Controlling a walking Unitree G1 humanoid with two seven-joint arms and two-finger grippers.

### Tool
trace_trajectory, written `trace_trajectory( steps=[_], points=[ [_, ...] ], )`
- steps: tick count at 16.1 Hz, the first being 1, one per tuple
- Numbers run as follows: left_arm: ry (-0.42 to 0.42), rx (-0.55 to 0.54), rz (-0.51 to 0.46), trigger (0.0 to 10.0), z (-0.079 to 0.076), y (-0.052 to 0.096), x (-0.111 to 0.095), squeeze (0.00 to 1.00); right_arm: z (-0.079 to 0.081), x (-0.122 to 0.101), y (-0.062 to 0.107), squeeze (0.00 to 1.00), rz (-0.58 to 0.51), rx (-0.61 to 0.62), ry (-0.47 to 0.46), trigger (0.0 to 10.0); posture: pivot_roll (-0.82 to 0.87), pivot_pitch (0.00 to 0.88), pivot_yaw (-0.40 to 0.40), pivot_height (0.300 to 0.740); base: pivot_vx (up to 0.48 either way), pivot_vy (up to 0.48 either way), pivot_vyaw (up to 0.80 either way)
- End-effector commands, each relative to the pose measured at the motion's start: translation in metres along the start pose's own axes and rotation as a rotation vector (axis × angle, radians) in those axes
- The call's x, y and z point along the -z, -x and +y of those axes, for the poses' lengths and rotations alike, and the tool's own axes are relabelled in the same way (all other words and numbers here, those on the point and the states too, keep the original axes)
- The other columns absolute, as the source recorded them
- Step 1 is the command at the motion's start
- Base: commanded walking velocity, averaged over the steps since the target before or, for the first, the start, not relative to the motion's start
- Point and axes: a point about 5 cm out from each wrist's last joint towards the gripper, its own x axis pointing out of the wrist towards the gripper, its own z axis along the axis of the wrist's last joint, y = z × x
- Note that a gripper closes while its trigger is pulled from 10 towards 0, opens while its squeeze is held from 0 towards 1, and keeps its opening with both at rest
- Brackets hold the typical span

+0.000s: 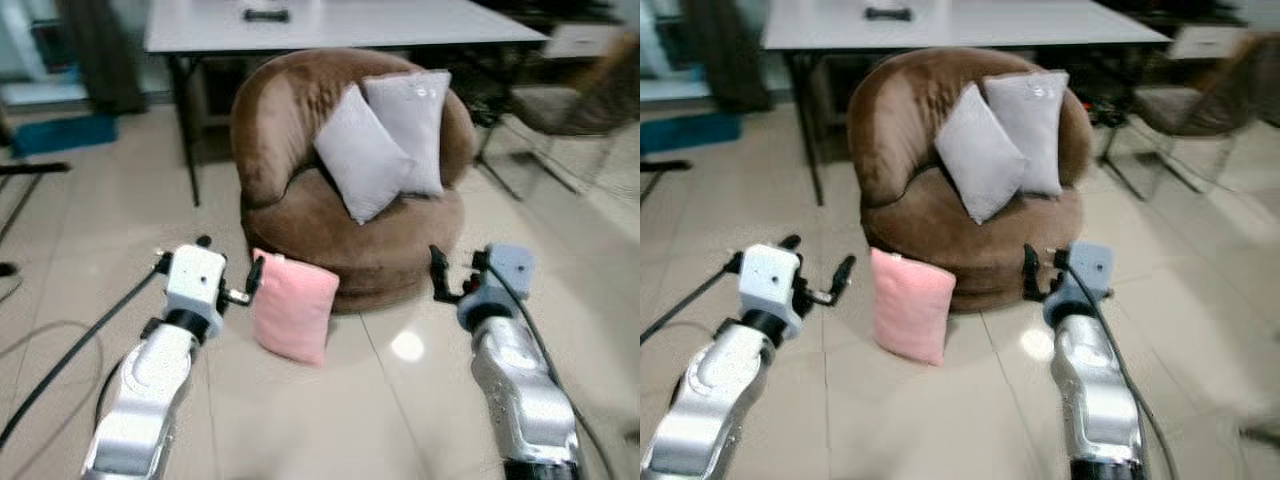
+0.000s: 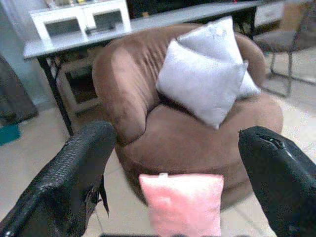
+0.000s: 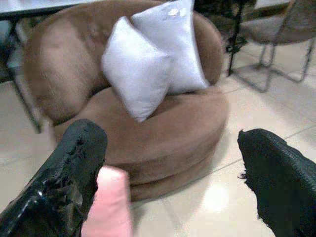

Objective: Move the pillow to the sofa from floor

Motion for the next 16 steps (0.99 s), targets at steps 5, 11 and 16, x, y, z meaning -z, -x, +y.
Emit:
trace_trajectory(
  steps=[5, 11, 16],
  points=[
    [-0.007, 0.012, -0.020, 10.0, -0.0024, -0.0037, -0.0061, 0.00, -0.0089, -0.0040, -0.0008, 0.00, -0.008, 0.032, 0.010, 10.0, 0.04, 0.000, -0.031, 0.740, 0.000, 0.480, -0.80],
    [-0.011, 0.007, -0.024, 10.0, 0.0000, -0.0054, -0.0070, 0.00, -0.0090, -0.0034, -0.0032, 0.00, -0.005, 0.043, 0.004, 10.0, 0.05, 0.000, -0.030, 0.740, 0.000, 0.480, -0.80],
    [-0.013, 0.017, -0.029, 10.0, -0.0011, -0.0074, -0.0083, 0.00, -0.0134, -0.0042, -0.0016, 0.00, -0.012, 0.062, 0.000, 10.0, 0.04, 0.000, -0.018, 0.740, 0.000, 0.480, -0.80]
  ],
)
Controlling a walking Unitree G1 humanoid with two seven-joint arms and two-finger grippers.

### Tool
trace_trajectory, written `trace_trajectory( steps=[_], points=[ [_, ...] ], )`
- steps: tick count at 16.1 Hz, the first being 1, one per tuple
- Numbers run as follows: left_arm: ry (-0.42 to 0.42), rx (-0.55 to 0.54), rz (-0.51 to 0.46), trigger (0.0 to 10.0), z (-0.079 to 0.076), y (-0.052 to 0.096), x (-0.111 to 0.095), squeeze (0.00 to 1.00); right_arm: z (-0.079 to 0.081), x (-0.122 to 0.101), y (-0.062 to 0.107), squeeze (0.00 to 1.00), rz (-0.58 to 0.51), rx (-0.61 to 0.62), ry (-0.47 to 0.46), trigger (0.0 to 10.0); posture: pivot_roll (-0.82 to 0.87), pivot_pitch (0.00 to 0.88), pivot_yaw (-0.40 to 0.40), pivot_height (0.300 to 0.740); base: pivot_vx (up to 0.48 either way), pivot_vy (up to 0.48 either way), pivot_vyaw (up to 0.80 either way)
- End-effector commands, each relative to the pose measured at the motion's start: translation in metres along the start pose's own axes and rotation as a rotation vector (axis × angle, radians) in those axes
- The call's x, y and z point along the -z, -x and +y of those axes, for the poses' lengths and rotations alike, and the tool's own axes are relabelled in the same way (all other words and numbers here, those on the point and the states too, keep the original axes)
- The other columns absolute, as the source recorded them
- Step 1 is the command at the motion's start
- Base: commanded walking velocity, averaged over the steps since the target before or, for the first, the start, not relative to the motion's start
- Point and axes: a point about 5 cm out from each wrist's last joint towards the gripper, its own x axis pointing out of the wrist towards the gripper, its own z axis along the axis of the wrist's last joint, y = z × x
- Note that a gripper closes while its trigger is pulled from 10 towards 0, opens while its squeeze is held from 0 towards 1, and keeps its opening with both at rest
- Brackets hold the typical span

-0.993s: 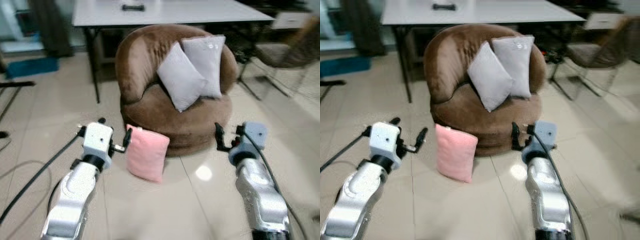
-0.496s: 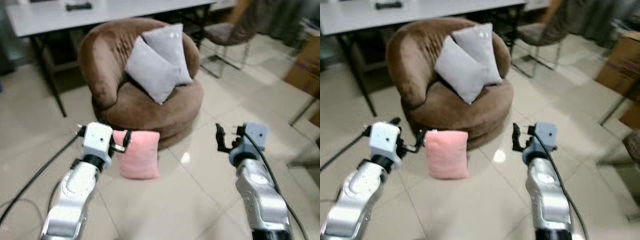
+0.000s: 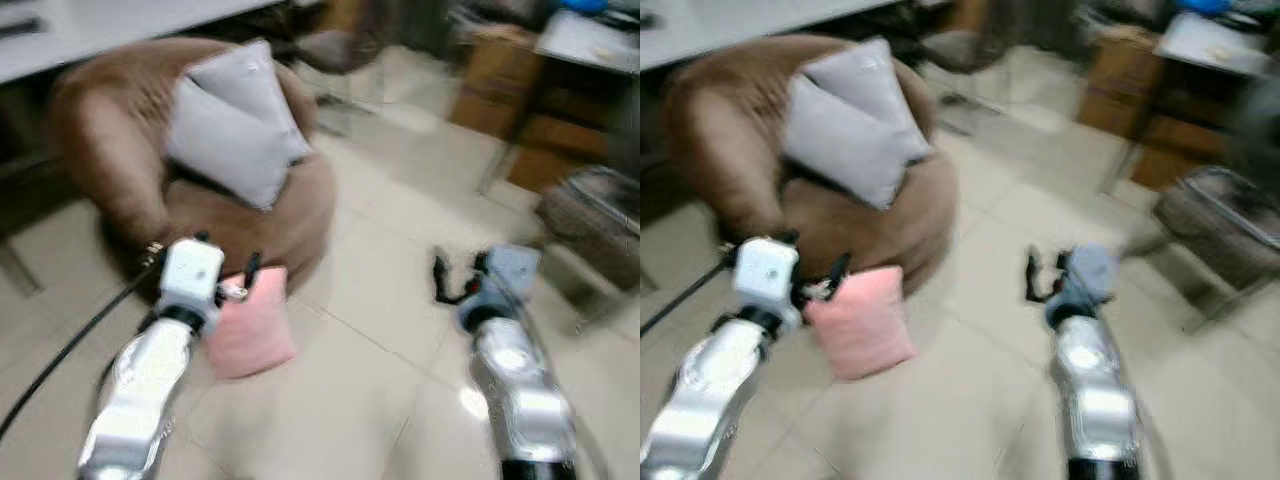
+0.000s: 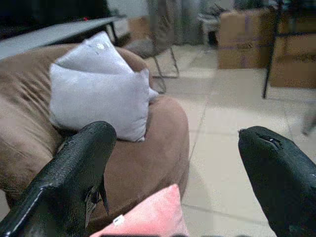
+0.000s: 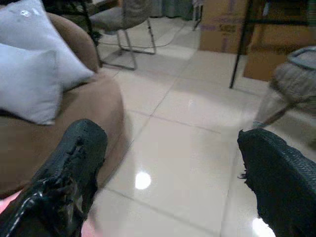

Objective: Move the pillow to the sofa from floor

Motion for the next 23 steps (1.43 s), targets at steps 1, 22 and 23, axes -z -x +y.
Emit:
trace_trajectory(
  steps=[1, 22, 23],
  points=[
    [-0.003, 0.022, -0.025, 10.0, -0.005, -0.003, -0.006, 0.00, -0.010, -0.006, -0.001, 0.00, -0.021, 0.029, 0.011, 10.0, 0.04, 0.000, -0.017, 0.740, 0.000, 0.480, -0.80],
    [0.005, -0.022, -0.029, 10.0, -0.001, -0.002, -0.004, 0.00, 0.007, -0.009, -0.007, 0.00, -0.065, -0.060, 0.236, 10.0, 0.05, 0.000, -0.043, 0.740, 0.000, 0.480, -0.30],
    [0.025, -0.038, -0.032, 10.0, -0.001, -0.002, -0.005, 0.00, 0.008, -0.010, -0.008, 0.00, -0.080, -0.058, 0.254, 10.0, 0.05, 0.000, -0.044, 0.740, 0.000, 0.240, 0.00]
  ],
)
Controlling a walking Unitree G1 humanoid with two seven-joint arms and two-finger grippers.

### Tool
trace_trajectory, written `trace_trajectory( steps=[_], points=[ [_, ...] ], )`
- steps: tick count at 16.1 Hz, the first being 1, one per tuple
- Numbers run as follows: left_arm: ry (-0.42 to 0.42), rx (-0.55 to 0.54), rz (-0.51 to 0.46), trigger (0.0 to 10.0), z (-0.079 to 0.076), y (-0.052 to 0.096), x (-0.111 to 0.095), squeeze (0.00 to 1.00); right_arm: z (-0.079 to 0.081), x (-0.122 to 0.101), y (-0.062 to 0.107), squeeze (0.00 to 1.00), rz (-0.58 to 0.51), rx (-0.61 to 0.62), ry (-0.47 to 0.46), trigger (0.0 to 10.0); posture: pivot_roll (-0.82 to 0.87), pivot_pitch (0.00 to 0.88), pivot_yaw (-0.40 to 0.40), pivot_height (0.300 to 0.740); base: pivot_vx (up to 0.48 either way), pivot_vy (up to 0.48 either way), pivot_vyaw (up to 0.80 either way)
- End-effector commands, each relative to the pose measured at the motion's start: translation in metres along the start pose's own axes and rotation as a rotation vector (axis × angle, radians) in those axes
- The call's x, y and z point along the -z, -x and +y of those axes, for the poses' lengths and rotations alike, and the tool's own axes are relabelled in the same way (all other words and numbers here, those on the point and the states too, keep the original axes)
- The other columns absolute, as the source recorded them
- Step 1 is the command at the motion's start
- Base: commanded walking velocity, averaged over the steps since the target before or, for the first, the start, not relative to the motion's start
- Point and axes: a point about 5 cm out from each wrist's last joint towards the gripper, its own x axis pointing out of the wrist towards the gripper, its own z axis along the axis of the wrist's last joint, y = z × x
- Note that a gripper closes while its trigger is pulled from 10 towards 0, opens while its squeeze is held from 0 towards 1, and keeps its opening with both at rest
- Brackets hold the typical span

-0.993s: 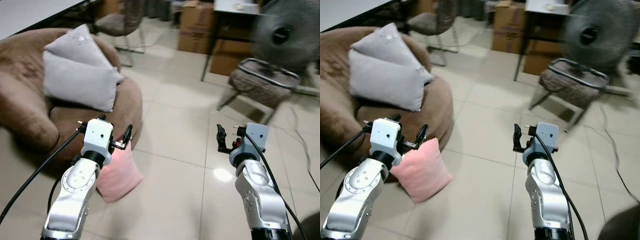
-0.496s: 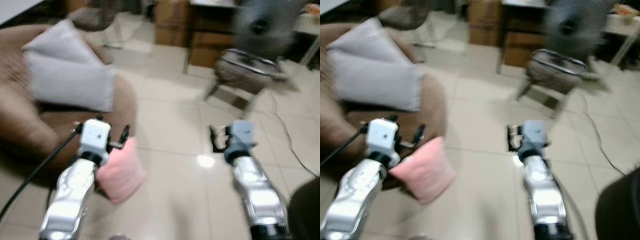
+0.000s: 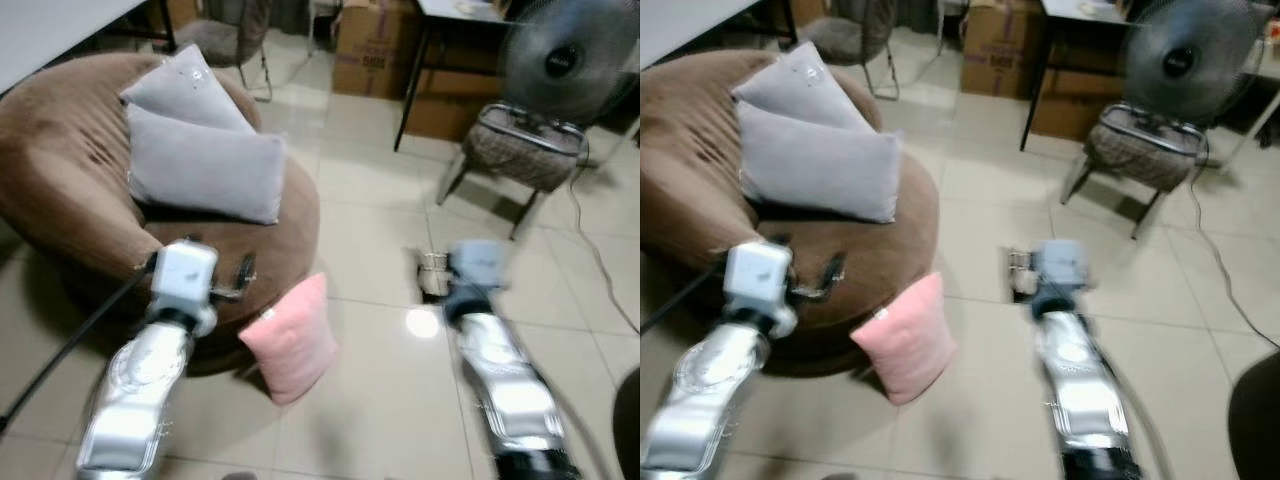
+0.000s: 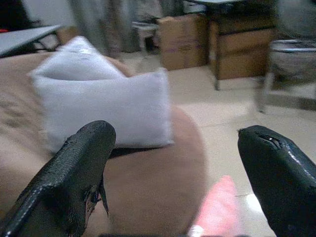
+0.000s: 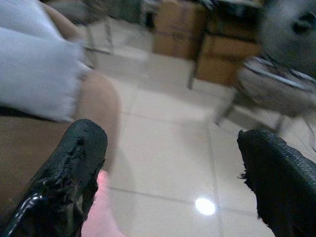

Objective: Move the pillow to the sofa from floor

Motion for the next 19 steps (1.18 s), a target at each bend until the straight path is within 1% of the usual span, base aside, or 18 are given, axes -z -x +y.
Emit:
trace_trajectory(
  steps=[1, 3, 5, 6, 7, 11, 14, 19],
  points=[
    [0.022, -0.001, -0.023, 10.0, -0.0058, -0.0014, -0.0056, 0.00, -0.0109, -0.0052, -0.0013, 0.00, -0.028, 0.037, 0.040, 10.0, 0.05, 0.000, -0.044, 0.740, 0.000, 0.000, 0.00],
    [0.029, -0.004, -0.031, 10.0, -0.0063, -0.0018, -0.0074, 0.00, -0.0107, -0.0051, -0.0019, 0.00, -0.027, 0.040, 0.037, 10.0, 0.05, 0.000, -0.046, 0.740, 0.000, 0.000, 0.00],
    [0.068, -0.023, -0.038, 10.0, -0.0049, -0.0032, -0.0095, 0.00, -0.0111, -0.0029, -0.0020, 0.00, -0.002, 0.031, -0.025, 10.0, 0.05, 0.000, -0.046, 0.740, 0.000, 0.000, 0.00],
    [0.060, -0.020, -0.039, 10.0, -0.0047, -0.0035, -0.0095, 0.00, -0.0116, -0.0031, -0.0017, 0.00, -0.003, 0.034, -0.027, 10.0, 0.05, 0.000, -0.046, 0.740, 0.000, 0.000, 0.00],
    [0.005, -0.019, -0.006, 10.0, -0.0038, -0.0046, -0.0039, 0.00, -0.0121, -0.0028, -0.0016, 0.00, -0.004, 0.037, -0.022, 10.0, 0.05, 0.000, -0.043, 0.740, 0.000, 0.000, 0.00],
    [0.012, -0.022, -0.010, 10.0, -0.0048, -0.0062, -0.0036, 0.00, -0.0144, -0.0033, -0.0008, 0.00, -0.011, 0.042, -0.034, 10.0, 0.05, 0.000, -0.044, 0.740, 0.000, 0.000, 0.00],
    [0.014, -0.025, -0.010, 10.0, -0.0051, -0.0068, -0.0031, 0.00, -0.0138, -0.0042, -0.0016, 0.00, -0.021, 0.032, -0.025, 10.0, 0.05, 0.000, -0.053, 0.740, 0.265, 0.000, 0.00],
    [0.032, -0.036, -0.011, 10.0, -0.0050, -0.0044, -0.0015, 0.00, -0.0129, -0.0042, -0.0031, 0.00, -0.018, 0.007, -0.042, 10.0, 0.06, 0.000, -0.068, 0.740, 0.314, 0.000, 0.00]
  ],
)
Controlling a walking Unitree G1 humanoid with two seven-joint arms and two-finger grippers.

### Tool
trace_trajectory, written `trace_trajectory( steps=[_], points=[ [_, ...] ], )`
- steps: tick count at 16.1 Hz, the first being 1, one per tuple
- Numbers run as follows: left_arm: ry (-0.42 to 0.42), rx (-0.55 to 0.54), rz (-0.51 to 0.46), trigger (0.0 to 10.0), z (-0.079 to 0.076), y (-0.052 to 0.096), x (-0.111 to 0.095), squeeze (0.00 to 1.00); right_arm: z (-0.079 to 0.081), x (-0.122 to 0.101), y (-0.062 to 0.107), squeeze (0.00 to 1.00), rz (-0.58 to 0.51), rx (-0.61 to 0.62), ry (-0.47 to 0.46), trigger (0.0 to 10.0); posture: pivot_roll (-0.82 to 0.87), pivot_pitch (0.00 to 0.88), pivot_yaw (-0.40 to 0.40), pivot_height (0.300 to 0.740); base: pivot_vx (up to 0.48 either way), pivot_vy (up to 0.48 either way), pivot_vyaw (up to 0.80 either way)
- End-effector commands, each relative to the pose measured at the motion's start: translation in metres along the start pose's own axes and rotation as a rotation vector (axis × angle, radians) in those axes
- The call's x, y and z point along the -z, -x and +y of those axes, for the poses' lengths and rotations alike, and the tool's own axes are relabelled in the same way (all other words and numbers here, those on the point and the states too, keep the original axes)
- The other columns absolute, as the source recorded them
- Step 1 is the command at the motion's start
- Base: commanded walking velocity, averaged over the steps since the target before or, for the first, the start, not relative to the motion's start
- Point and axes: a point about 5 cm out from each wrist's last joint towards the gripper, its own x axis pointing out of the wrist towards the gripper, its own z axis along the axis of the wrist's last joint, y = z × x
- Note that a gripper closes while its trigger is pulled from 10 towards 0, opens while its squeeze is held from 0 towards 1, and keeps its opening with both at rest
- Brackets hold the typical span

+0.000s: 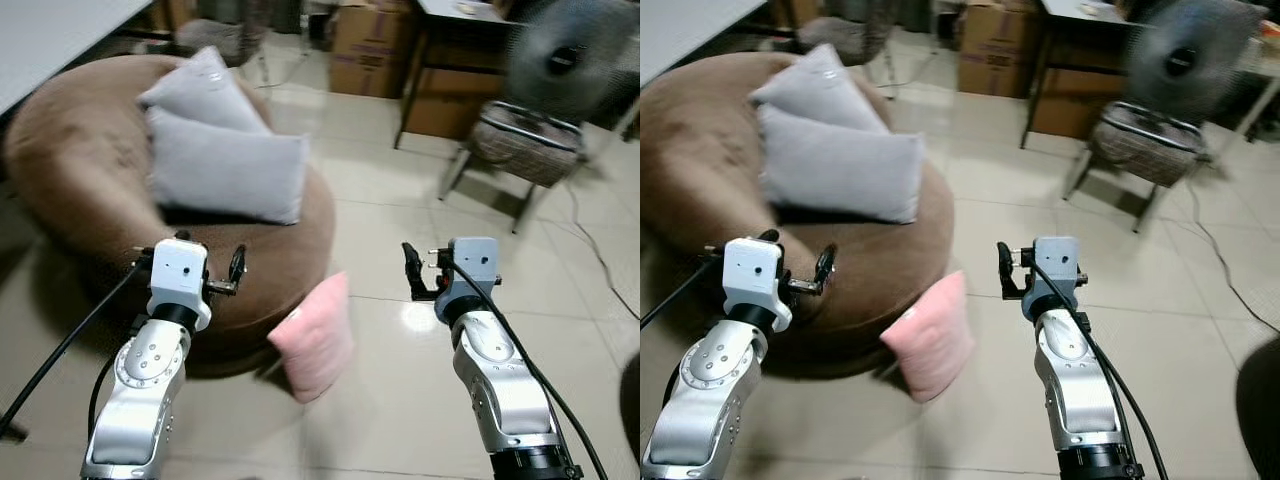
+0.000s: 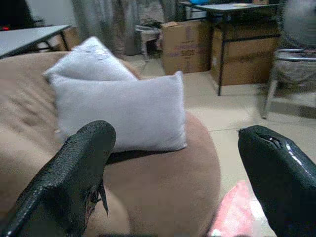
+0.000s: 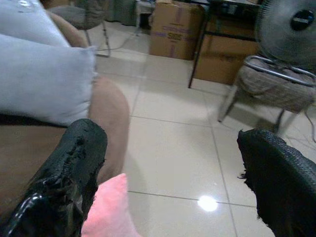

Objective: Move the pillow to the sofa from floor

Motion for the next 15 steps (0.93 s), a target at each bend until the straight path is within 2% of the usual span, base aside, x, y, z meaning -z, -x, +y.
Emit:
trace_trajectory(
  steps=[1, 4, 5, 6, 15],
  points=[
    [0.002, -0.004, 0.005, 10.0, -0.0020, 0.0005, 0.0019, 0.00, -0.0036, -0.0043, -0.0022, 0.00, -0.015, 0.001, -0.008, 10.0, 0.06, 0.000, -0.068, 0.740, 0.322, 0.000, 0.00],
    [0.009, -0.013, 0.004, 10.0, -0.0013, 0.0023, 0.0020, 0.00, -0.0022, -0.0048, -0.0039, 0.00, -0.015, -0.023, 0.054, 10.0, 0.07, 0.000, -0.080, 0.740, 0.328, 0.000, 0.00],
    [0.011, -0.016, 0.004, 10.0, -0.0013, 0.0032, 0.0023, 0.00, -0.0010, -0.0054, -0.0041, 0.00, -0.018, -0.044, 0.067, 10.0, 0.07, 0.000, -0.080, 0.740, 0.326, 0.000, 0.80],
    [0.012, -0.016, 0.004, 10.0, -0.0018, 0.0038, 0.0024, 0.00, -0.0006, -0.0057, -0.0040, 0.00, -0.020, -0.039, 0.052, 10.0, 0.06, 0.000, -0.079, 0.740, 0.330, 0.000, 0.80],
    [0.021, 0.006, 0.010, 10.0, -0.0049, 0.0037, 0.0035, 0.00, -0.0043, -0.0035, -0.0044, 0.00, -0.007, -0.016, 0.007, 10.0, 0.05, 0.000, -0.068, 0.740, 0.323, 0.000, 0.00]
  ],
)
